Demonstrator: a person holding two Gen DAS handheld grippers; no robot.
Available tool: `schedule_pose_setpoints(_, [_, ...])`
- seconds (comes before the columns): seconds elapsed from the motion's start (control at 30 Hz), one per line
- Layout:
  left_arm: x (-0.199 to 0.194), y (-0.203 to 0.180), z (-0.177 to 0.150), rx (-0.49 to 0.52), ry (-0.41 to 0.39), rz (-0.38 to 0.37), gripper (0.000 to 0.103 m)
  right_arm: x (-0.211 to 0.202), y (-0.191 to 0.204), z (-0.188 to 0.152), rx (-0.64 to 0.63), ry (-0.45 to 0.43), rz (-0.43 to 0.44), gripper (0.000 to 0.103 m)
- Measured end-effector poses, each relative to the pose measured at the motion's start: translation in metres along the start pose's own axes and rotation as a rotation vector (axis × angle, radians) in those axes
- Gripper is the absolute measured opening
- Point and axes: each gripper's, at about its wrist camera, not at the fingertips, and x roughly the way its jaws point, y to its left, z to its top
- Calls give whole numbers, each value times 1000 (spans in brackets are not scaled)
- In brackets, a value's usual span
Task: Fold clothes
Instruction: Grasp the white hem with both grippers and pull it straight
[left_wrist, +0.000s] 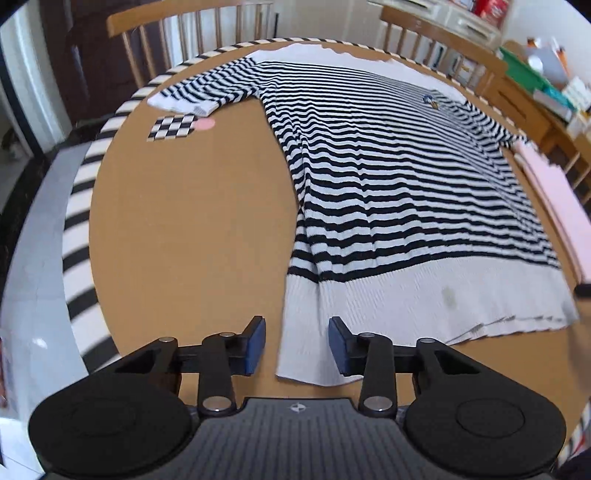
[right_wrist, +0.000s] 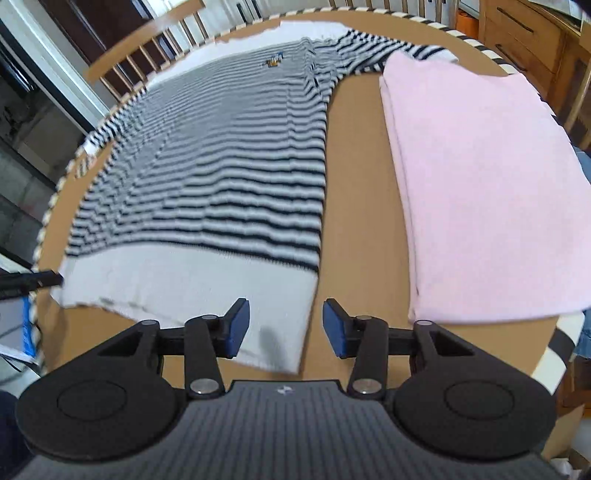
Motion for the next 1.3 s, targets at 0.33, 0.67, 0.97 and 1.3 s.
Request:
schedule_pose_setpoints(0.33, [7,-16,-2,56,-59,49,10,11,11,-12,-32,-14,-12,4])
schedule_pose_setpoints(0.67, [-32,50,-23,-437,5,-123,9,-28,-9,-15,10,-36,-4,3])
schedule_pose_setpoints(0.97, [-23,58,-36,-543,28,-127,22,-6,-11,-22,21,15,8,3])
schedule_pose_setpoints(1.3, [-28,44,-23,-389,-69,-59,22,-2,-13,-19,37,46,14,5])
